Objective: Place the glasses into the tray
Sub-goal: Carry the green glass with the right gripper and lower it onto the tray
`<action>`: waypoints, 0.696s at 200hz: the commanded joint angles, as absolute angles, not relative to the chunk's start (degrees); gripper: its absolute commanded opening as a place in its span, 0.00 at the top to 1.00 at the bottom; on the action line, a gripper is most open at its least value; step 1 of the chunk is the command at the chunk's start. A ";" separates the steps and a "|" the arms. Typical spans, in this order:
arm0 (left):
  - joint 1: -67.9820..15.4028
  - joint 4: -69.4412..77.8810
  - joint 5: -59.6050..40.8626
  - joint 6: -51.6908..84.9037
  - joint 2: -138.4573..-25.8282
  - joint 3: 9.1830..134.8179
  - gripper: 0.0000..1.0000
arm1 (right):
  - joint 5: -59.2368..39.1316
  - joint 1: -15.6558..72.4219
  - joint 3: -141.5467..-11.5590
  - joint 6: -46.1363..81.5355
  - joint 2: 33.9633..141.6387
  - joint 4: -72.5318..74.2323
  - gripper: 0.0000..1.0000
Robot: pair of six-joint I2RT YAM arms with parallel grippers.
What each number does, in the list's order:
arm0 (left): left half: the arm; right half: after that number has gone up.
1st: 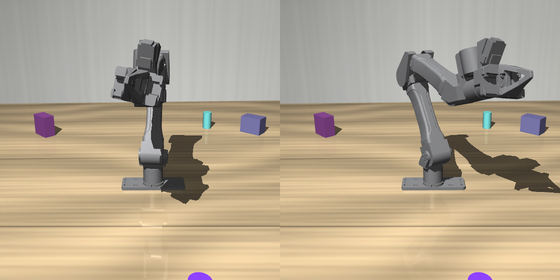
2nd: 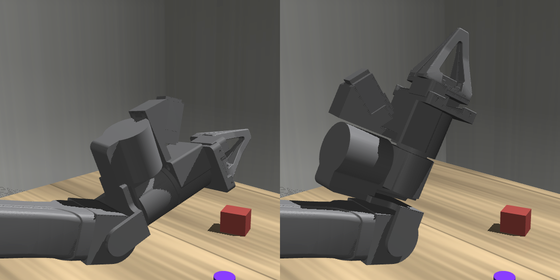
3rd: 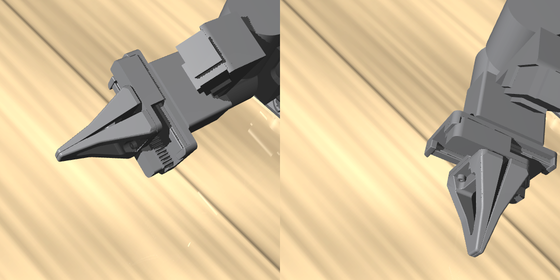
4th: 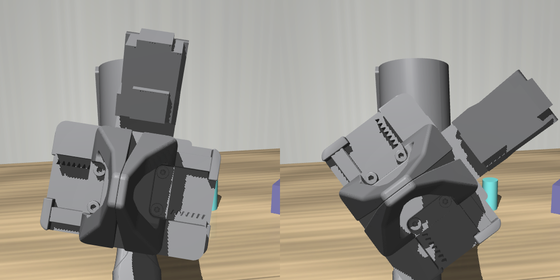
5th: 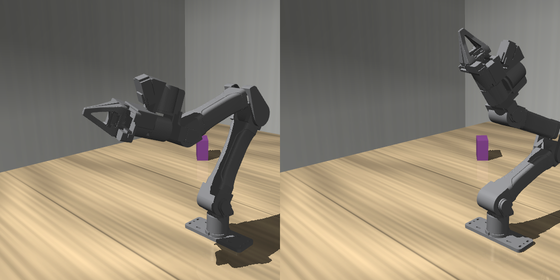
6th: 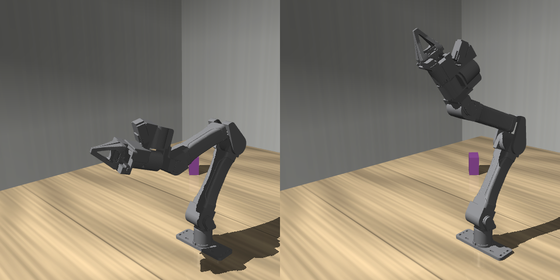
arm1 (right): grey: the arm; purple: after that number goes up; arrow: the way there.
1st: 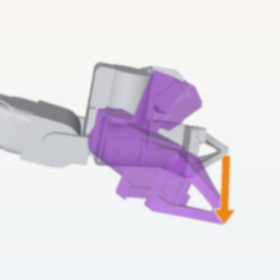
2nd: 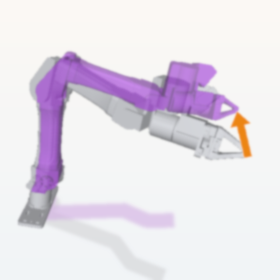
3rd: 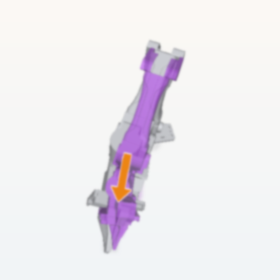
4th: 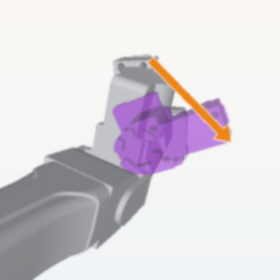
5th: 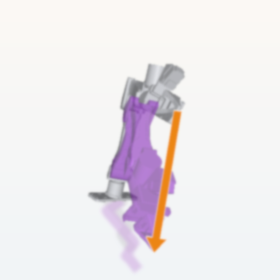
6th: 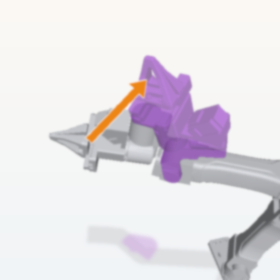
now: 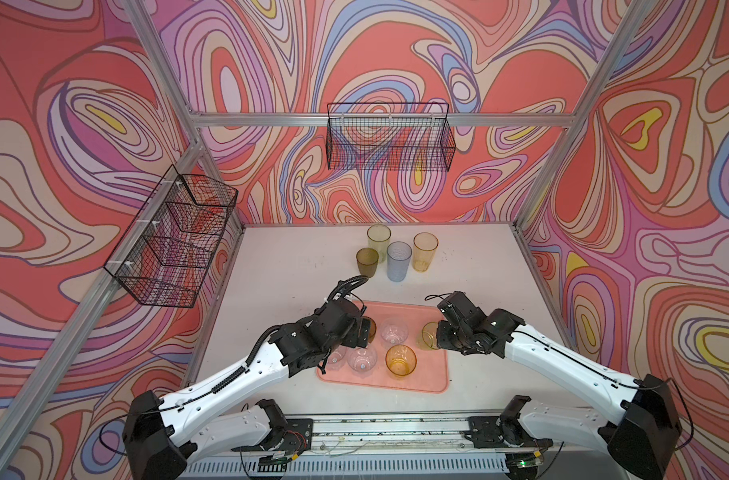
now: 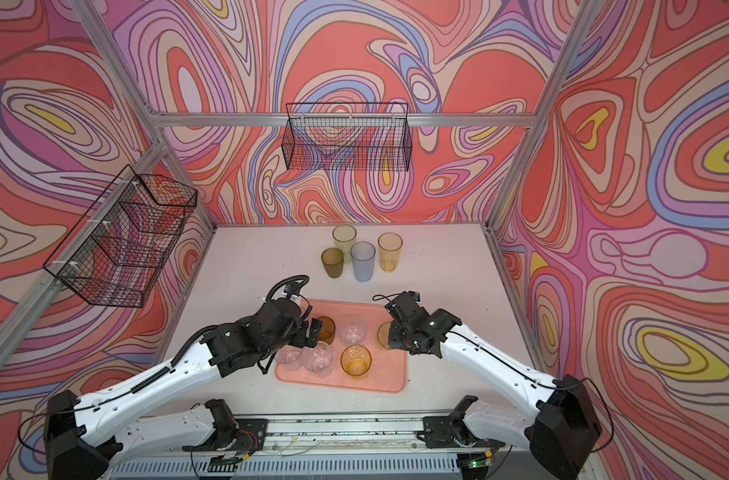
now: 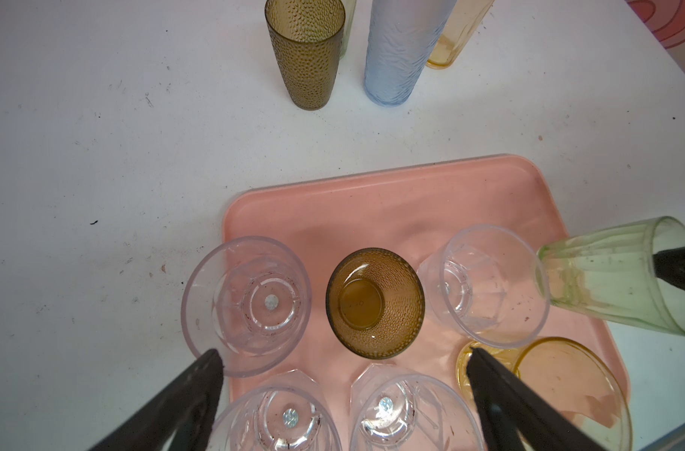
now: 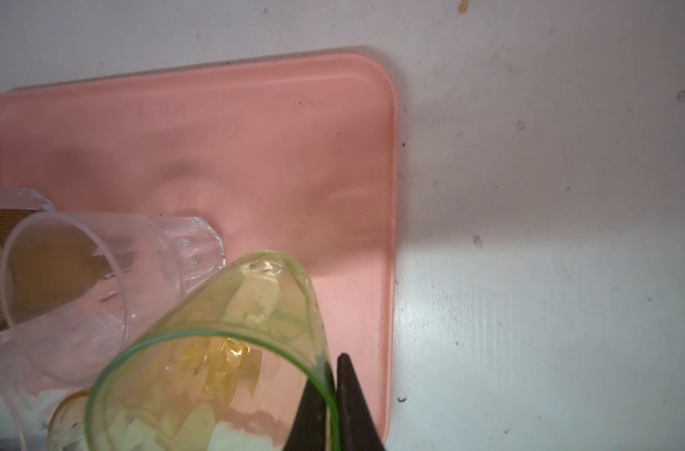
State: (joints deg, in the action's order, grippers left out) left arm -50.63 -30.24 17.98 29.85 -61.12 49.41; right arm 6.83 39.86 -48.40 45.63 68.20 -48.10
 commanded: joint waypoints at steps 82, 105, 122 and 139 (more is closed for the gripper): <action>-50.80 -30.49 18.67 30.73 -61.15 48.95 0.00 | 10.28 43.94 -48.09 49.78 70.57 -50.25 1.00; -50.75 -30.25 18.66 30.71 -61.17 48.95 0.00 | 10.63 45.30 -47.59 51.10 70.73 -50.45 1.00; -50.79 -30.08 18.65 30.68 -61.38 48.95 0.00 | 10.99 46.17 -47.40 51.85 70.88 -50.91 1.00; -50.80 -30.12 18.52 30.71 -61.58 49.04 0.00 | 11.65 46.82 -47.29 52.62 71.13 -51.75 1.00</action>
